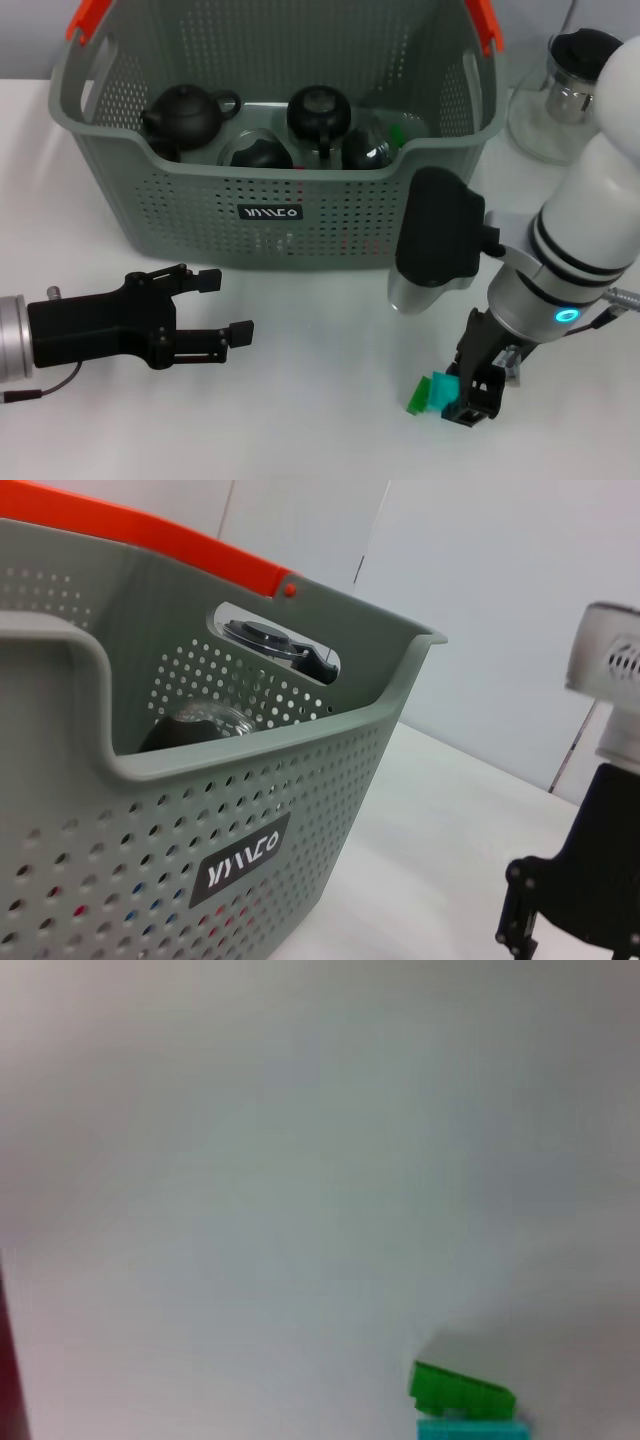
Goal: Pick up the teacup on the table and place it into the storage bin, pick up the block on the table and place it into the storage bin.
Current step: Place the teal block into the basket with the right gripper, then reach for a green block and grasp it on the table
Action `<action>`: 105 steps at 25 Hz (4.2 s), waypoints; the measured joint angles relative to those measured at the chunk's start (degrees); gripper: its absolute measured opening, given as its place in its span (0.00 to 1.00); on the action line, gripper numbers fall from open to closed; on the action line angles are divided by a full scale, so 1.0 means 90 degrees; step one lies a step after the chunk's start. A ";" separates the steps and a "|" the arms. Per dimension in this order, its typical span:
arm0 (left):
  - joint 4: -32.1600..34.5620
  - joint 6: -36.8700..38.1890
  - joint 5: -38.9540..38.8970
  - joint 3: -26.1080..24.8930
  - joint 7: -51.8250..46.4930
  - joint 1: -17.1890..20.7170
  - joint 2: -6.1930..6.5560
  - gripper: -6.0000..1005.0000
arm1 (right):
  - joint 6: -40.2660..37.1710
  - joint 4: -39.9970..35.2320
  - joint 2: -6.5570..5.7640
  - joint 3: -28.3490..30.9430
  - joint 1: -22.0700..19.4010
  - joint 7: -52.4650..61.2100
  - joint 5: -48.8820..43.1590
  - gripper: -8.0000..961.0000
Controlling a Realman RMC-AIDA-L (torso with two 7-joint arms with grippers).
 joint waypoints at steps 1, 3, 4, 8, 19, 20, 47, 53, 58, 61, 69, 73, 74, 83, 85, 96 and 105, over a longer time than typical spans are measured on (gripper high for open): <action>0.0000 -0.0001 -0.0003 0.0000 0.0000 0.0001 0.0000 0.93 | -0.0081 -0.0171 0.0000 0.0120 -0.0073 -0.0025 0.0007 0.49; 0.0000 -0.0003 -0.0018 0.0000 0.0000 0.0001 0.0000 0.93 | -0.0134 -0.0349 -0.0002 0.0254 -0.0151 -0.0070 0.0022 0.46; 0.0000 -0.0005 -0.0022 -0.0001 0.0000 -0.0002 0.0000 0.93 | -0.0217 -0.0567 -0.0003 0.0489 -0.0274 -0.0169 0.0118 0.46; 0.0000 -0.0056 -0.0027 0.0001 0.0000 -0.0015 -0.0001 0.93 | -0.0706 -0.1108 -0.0019 0.1939 -0.0766 -0.1043 0.1249 0.46; -0.0005 -0.0197 -0.0039 -0.0010 -0.0013 -0.0095 0.0000 0.93 | -0.1172 -0.1092 -0.0034 0.5798 -0.1598 -0.3026 0.4749 0.46; -0.0006 -0.0201 -0.0075 -0.0012 -0.0024 -0.0104 0.0001 0.93 | -0.0933 -0.1102 -0.0034 0.5957 -0.1503 -0.3003 0.4880 0.46; 0.0071 0.0600 -0.0168 -0.0423 -0.0146 0.0127 0.0078 0.92 | 0.2689 0.2599 -0.0018 0.3891 0.2801 -0.0484 -0.0004 0.46; 0.0067 0.0616 -0.0193 -0.0458 -0.0152 0.0127 0.0079 0.92 | 0.2834 0.1557 -0.0028 0.4003 0.2161 -0.0659 0.1010 0.55; 0.0064 0.0668 -0.0247 -0.0567 -0.0147 0.0127 0.0078 0.92 | 0.2440 0.0145 -0.0079 0.4159 0.0926 -0.1459 0.3066 0.75; 0.0051 0.0682 -0.0343 -0.0620 -0.0141 0.0127 0.0078 0.92 | 0.1919 -0.0305 -0.0066 0.4415 0.0194 -0.2250 0.4333 0.88; 0.0163 0.1010 -0.0031 -0.0642 0.0192 0.0185 0.0143 0.92 | -0.0859 -0.0405 -0.0288 0.4812 -0.1310 -0.3807 0.5491 0.95; 0.0335 0.1151 0.0160 -0.0657 0.0431 0.0266 0.0151 0.92 | -0.2049 -0.0855 -0.0450 0.4920 -0.1484 -0.3158 0.4609 0.95; 0.0356 0.1149 0.0177 -0.0665 0.0434 0.0276 0.0152 0.92 | -0.2151 -0.0932 -0.0454 0.4917 -0.1469 -0.3022 0.4400 0.95; 0.0363 0.1077 0.0190 -0.0757 0.0335 0.0294 0.0146 0.92 | -0.2608 -0.1042 -0.0170 0.4228 -0.0480 -0.1882 0.1564 0.95; 0.0367 0.1049 0.0189 -0.0849 0.0269 0.0293 0.0156 0.92 | -0.2568 -0.0930 -0.0058 0.3939 -0.0190 -0.1787 0.1048 0.95; 0.0323 0.1005 0.0153 -0.0938 0.0270 0.0298 0.0162 0.92 | -0.1376 0.0394 0.0008 0.1587 0.0725 -0.0632 0.0356 0.92; 0.0276 0.0868 0.0151 -0.0977 0.0286 0.0296 0.0156 0.92 | -0.0862 0.0397 0.0046 0.0753 0.0824 0.1435 0.0007 0.88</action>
